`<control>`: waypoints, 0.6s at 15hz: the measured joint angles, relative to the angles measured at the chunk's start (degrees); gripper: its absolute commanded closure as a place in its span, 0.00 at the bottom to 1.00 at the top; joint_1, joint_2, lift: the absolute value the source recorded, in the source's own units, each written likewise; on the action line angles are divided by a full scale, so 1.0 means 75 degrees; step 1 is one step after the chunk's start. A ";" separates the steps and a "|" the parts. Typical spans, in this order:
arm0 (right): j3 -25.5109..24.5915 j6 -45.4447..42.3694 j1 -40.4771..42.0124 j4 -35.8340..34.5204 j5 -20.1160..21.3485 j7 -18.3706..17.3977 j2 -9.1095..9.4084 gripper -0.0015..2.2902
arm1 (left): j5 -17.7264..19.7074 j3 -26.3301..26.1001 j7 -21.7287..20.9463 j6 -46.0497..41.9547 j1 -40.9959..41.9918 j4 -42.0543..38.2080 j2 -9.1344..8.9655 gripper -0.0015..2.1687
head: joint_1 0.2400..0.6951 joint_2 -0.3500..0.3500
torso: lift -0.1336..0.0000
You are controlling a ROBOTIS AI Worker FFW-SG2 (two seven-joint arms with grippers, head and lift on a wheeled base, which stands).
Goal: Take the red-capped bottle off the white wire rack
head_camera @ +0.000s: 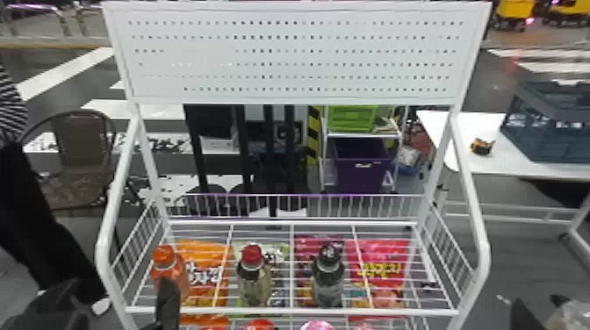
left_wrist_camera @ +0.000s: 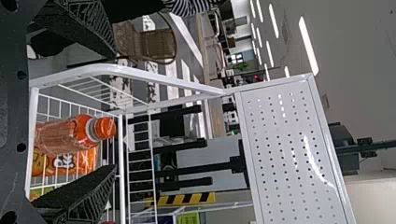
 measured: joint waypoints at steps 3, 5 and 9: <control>0.0000 -0.0007 0.0001 -0.0010 0.0008 0.0000 0.0002 0.60 | -0.0001 0.0005 0.0000 -0.0004 -0.0068 0.0066 -0.0005 0.02 | 0.57 0.50 | 1.00; 0.0000 -0.0005 0.0001 -0.0021 0.0004 0.0000 0.0003 0.60 | -0.0001 0.0007 0.0000 -0.0005 -0.0092 0.0078 -0.0004 0.02 | 0.57 0.50 | 1.00; 0.0000 -0.0003 -0.0018 -0.0008 0.0000 0.0000 0.0005 0.60 | -0.0068 -0.0001 0.0028 -0.0005 -0.0068 0.0018 0.0006 0.02 | 0.57 0.50 | 1.00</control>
